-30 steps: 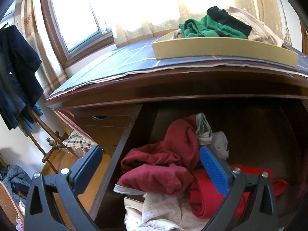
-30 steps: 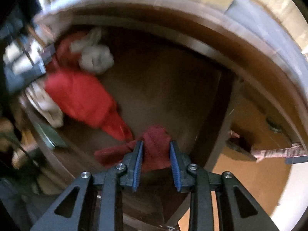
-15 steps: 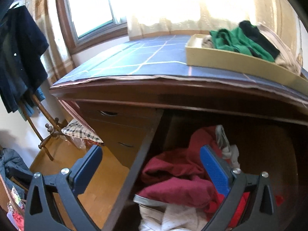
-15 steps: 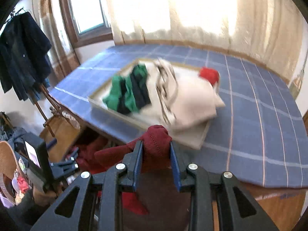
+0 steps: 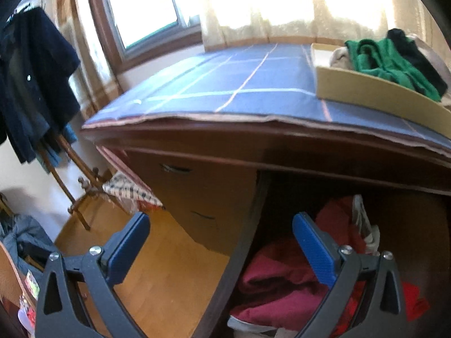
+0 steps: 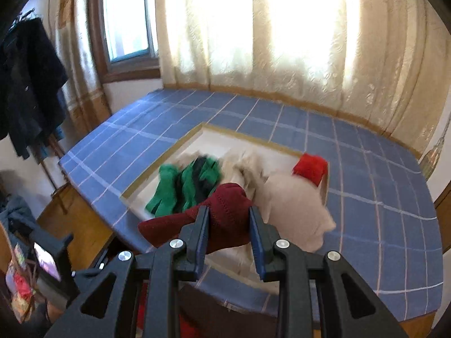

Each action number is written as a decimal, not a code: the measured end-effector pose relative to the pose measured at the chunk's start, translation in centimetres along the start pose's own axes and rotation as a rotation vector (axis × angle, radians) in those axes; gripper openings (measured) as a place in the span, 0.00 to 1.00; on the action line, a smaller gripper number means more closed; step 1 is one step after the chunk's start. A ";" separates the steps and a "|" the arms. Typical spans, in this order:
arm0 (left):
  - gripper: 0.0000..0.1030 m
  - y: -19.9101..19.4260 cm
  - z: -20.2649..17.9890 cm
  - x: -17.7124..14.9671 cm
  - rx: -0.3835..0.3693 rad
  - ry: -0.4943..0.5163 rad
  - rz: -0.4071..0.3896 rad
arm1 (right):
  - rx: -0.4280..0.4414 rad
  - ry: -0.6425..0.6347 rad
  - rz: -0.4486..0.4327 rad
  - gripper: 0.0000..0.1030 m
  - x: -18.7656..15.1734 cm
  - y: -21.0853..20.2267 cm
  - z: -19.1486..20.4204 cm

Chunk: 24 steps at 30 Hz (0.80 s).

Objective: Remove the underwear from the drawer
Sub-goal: 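Carry the maroon garment with the right gripper over the tray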

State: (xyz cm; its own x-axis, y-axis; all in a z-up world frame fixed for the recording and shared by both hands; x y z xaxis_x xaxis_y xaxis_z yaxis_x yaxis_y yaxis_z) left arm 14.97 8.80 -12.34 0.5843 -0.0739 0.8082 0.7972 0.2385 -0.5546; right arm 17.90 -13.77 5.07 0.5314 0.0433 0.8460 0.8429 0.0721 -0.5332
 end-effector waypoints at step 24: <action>1.00 1.1 -0.4 -1.0 0.006 0.019 0.073 | -0.267 0.221 0.084 0.29 1.6 17.1 -8.8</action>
State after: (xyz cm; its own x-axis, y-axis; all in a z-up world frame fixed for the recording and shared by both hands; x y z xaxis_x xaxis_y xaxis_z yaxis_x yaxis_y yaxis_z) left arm 15.31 8.74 -13.87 0.6439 -0.0739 0.7616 0.7512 0.2501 -0.6108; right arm 33.92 -21.20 -2.70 0.5804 -0.1809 0.7940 0.7722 -0.1872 -0.6071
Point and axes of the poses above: each gripper's, at about its wrist camera, not at the fingertips, and y roughly the way its jaws point, z to its left, x to its top, the point moved 5 cm from there along y, roughly the way its jaws point, and after that the axes turned 9 degrees about -z, right-handed, at the moved point
